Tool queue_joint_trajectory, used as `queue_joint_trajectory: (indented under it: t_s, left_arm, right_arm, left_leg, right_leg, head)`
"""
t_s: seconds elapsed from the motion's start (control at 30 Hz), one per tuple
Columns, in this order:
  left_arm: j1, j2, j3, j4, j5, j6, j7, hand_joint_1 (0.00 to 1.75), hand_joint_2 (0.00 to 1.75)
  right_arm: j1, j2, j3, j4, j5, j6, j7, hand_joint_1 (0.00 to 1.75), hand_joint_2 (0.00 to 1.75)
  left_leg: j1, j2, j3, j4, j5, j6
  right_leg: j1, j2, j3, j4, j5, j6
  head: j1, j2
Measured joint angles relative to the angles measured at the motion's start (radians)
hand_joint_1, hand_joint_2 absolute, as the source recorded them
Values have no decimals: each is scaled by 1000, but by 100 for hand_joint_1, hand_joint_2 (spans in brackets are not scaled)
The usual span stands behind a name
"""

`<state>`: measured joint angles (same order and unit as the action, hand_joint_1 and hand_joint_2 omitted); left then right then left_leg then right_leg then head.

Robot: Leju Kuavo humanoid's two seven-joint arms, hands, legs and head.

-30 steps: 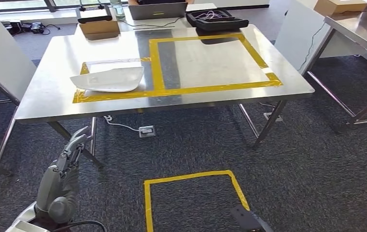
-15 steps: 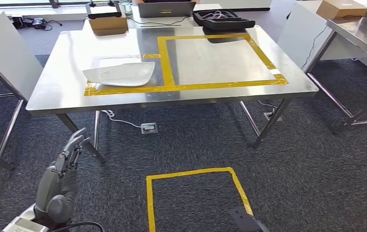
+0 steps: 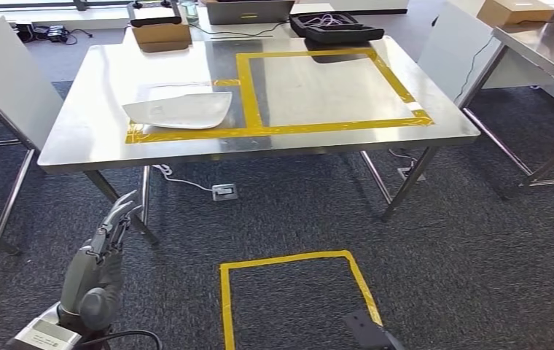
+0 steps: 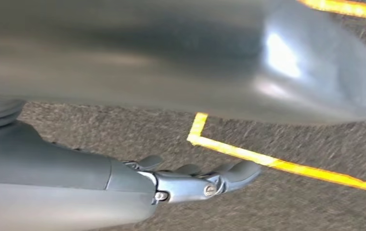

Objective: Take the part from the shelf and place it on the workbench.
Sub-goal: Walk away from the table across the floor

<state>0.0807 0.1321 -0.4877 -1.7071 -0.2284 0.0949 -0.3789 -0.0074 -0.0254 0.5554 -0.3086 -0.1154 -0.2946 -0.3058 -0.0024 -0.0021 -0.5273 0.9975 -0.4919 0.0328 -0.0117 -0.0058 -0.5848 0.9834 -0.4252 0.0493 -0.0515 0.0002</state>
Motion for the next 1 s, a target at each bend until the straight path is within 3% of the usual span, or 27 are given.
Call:
queue_joint_trajectory:
  t_s: [0.07, 0.13, 0.17, 0.2, 0.23, 0.33, 0.37, 0.5, 0.57, 0.67, 0.7, 0.73, 0.77, 0.87, 0.93, 1.0]
  left_arm:
    - [-2, -3, 0, 0, -3, -1, 4, 0, 0]
    - [-3, -6, 0, 2, -5, -2, 8, 0, 0]
    - [-3, -7, 0, 4, -5, -2, 8, 0, 0]
    - [-3, -7, 0, 7, -5, -3, 8, 0, 0]
    - [-3, -8, 0, 9, -5, -3, 8, 0, 0]
    - [-4, -10, 0, 14, -5, -3, 9, 0, 0]
    - [-5, -10, 0, 14, -5, -3, 9, 0, 0]
    - [-7, -11, -2, 17, -6, 2, 8, 0, 0]
    - [-8, -11, -2, 19, -6, 6, 8, 0, 0]
    - [-8, -11, -2, 22, -6, 10, 8, 0, 0]
    - [-8, -11, -2, 24, -6, 10, 8, 0, 0]
    - [-8, -11, -2, 25, -6, 10, 9, 0, 0]
    - [-8, -11, -2, 27, -6, 10, 9, 0, 0]
    - [-12, -12, -2, 27, -6, 11, 9, 0, 0]
    - [-13, -14, -2, 27, -6, 12, 8, 0, 0]
    - [-13, -18, -2, 28, -6, 13, 8, 0, 0]
  right_arm:
    - [-3, 3, 0, 0, -2, 1, 1, 0, 0]
    - [-6, 5, 0, 1, -4, 1, 1, 0, 0]
    - [-6, 5, 0, 1, -6, 0, 1, 0, 0]
    - [-6, 5, 0, 2, -7, 0, 1, 0, 0]
    - [-6, 6, 0, 4, -7, -1, 1, 0, 0]
    - [-9, 8, 0, 6, -8, -5, 0, 0, 0]
    - [-11, 10, 1, 7, -8, -7, -1, 0, 0]
    - [-14, 13, 1, 8, -7, -11, -2, 0, 0]
    - [-15, 12, 1, 9, -7, -11, -2, 0, 0]
    - [-16, 10, 1, 10, -5, -11, -2, 0, 0]
    - [-16, 10, 1, 10, -5, -11, -2, 0, 0]
    - [-16, 10, 1, 11, -4, -11, -2, 0, 0]
    - [-16, 10, 1, 12, -4, -11, -2, 0, 0]
    - [-16, 9, 1, 14, -4, -11, -2, 0, 0]
    - [-17, 8, 1, 14, -5, -11, -2, 0, 0]
    - [-18, 7, 1, 15, -6, -11, -1, 0, 0]
  left_leg:
    - [8, 3, 0, -15, 15, 6]
    - [9, 5, -9, -16, 22, 7]
    - [10, 6, -15, -14, 24, 5]
    - [12, 6, -20, -12, 26, 1]
    - [15, 6, -25, -8, 27, -3]
    - [28, 4, -41, 14, 24, -29]
    - [28, 3, -46, 22, 21, -40]
    - [30, -1, -54, 25, 27, -71]
    - [32, 0, -72, 66, -8, -78]
    - [29, 0, -140, 248, -119, -76]
    - [28, 0, -152, 290, -137, -74]
    - [26, 0, -146, 296, -135, -70]
    - [24, 0, -121, 264, -117, -65]
    - [15, 1, -7, 76, -56, -48]
    - [10, 1, 15, 24, -48, -44]
    - [8, 0, 12, 21, -40, -39]
  right_leg:
    - [0, 2, -24, 54, -44, 4]
    - [-5, 4, -79, 186, -121, 9]
    - [-8, 4, -105, 250, -149, 12]
    - [-11, 4, -117, 286, -159, 16]
    - [-15, 4, -108, 281, -151, 20]
    - [-28, 8, 0, 101, -81, 35]
    - [-30, 11, 23, 58, -71, 31]
    - [-25, 17, 19, 47, -66, -11]
    - [-24, 14, 10, 45, -56, -28]
    - [-17, 10, -7, 44, -44, -43]
    - [-13, 9, -13, 45, -40, -44]
    - [-10, 8, -19, 46, -36, -45]
    - [-8, 8, -24, 47, -32, -44]
    - [-4, 9, -32, 51, -24, -35]
    - [-1, 8, -33, 51, -23, -32]
    - [0, 8, -33, 46, -21, -34]
  head:
    - [0, 0]
    - [1, 0]
    - [1, 0]
    - [0, 0]
    - [1, 0]
    - [2, 0]
    - [2, 0]
    - [0, 0]
    - [-1, 0]
    - [-2, 0]
    - [-2, 0]
    - [-2, 0]
    - [-2, 0]
    - [-1, 0]
    - [-1, 0]
    - [-1, 0]
